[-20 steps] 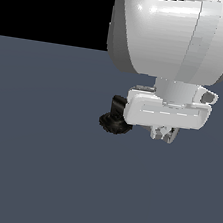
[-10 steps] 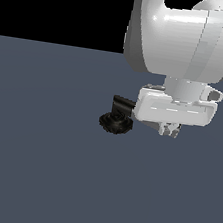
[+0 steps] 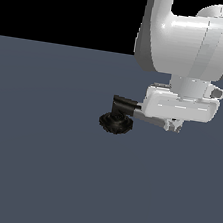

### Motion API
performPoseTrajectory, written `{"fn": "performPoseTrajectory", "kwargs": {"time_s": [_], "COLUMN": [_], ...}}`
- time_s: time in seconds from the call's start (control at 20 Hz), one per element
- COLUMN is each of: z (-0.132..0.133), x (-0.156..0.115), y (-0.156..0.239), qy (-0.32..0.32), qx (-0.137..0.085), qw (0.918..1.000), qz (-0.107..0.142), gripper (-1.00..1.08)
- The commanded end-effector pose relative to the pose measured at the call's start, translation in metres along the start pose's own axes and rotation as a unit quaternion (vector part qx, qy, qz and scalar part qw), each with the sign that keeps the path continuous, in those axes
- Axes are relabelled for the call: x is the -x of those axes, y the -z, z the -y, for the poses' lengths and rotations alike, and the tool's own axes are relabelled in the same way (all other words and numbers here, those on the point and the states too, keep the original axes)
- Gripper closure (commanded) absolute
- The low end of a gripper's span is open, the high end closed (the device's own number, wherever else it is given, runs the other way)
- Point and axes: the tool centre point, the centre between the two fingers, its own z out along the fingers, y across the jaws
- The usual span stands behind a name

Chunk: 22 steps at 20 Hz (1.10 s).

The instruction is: Turn on the faucet by rotating a designated handle.

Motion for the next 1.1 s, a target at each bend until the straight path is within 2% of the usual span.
{"fn": "performPoseTrajectory", "kwargs": {"time_s": [0.0, 1.05], "z": [0.001, -0.05], "x": [-0.012, -0.058], "y": [-0.003, -0.005], "qy": [0.008, 0.001], "qx": [-0.001, -0.001], "qw": [1.0, 1.0], "qz": [-0.001, 0.002], "gripper": [1.08, 1.08]}}
